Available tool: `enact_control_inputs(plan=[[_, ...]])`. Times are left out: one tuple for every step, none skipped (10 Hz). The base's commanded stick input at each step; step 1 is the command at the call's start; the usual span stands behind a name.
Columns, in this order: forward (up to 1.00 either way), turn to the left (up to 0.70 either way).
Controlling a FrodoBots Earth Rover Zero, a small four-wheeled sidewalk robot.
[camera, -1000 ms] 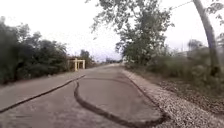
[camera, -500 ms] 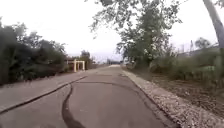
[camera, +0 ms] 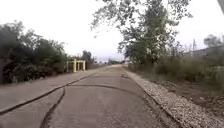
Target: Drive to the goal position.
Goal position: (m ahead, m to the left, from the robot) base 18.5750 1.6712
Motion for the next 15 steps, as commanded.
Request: enact_control_inputs(plan=[[1.0, 0.0], [1.0, 0.0], [1.0, 0.0], [1.0, 0.0], [1.0, 0.0], [1.0, 0.0], [1.0, 0.0], [1.0, 0.0], [1.0, 0.0], [1.0, -0.39], [1.0, -0.4], [1.0, -0.4], [1.0, -0.4], [1.0, -0.4], [1.0, -0.08]])
